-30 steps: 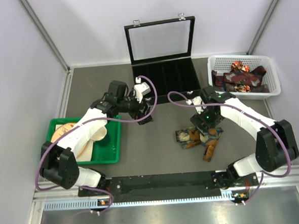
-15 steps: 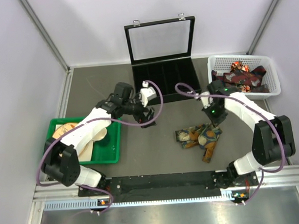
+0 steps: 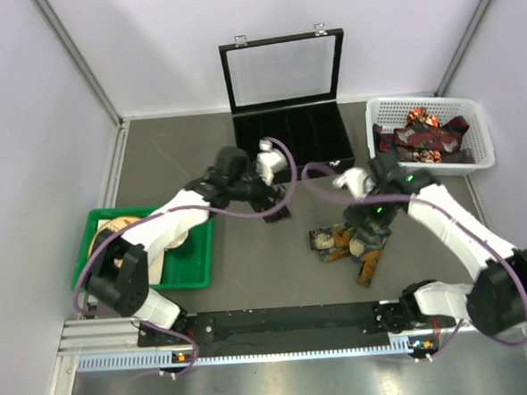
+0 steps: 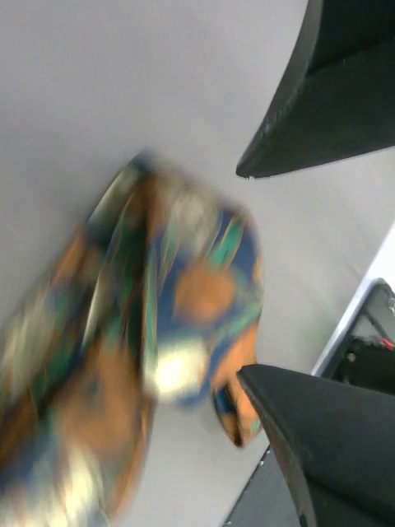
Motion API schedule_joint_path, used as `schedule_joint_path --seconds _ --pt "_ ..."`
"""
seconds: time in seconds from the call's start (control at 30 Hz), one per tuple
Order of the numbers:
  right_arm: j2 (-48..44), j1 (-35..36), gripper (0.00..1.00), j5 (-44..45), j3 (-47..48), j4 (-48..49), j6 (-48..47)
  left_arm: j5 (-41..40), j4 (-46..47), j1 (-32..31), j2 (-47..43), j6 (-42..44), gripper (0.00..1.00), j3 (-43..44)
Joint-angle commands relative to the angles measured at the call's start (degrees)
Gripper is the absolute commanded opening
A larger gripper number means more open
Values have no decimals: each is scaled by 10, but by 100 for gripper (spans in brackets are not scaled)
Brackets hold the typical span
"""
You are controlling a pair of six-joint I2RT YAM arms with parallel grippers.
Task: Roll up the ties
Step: Flatten out the tie at the center of the board.
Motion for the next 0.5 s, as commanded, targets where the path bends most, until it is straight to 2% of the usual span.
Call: schedule_joint_path --seconds 0.0,0.03,0.2,0.37,0.47 --pt "-66 152 95 113 -78 49 -17 -7 95 92 -91 -148 99 -36" --pt "-71 198 95 132 -93 61 -19 -15 97 108 -117 -161 99 -46" --pt "-95 303 96 207 -177 111 -42 -52 62 182 -185 -180 99 -88" --pt "-92 400 96 261 -217 149 -37 -77 47 197 -230 -175 99 -112" --pt "-80 434 96 309 -232 187 -34 -79 46 197 -231 -179 99 -114"
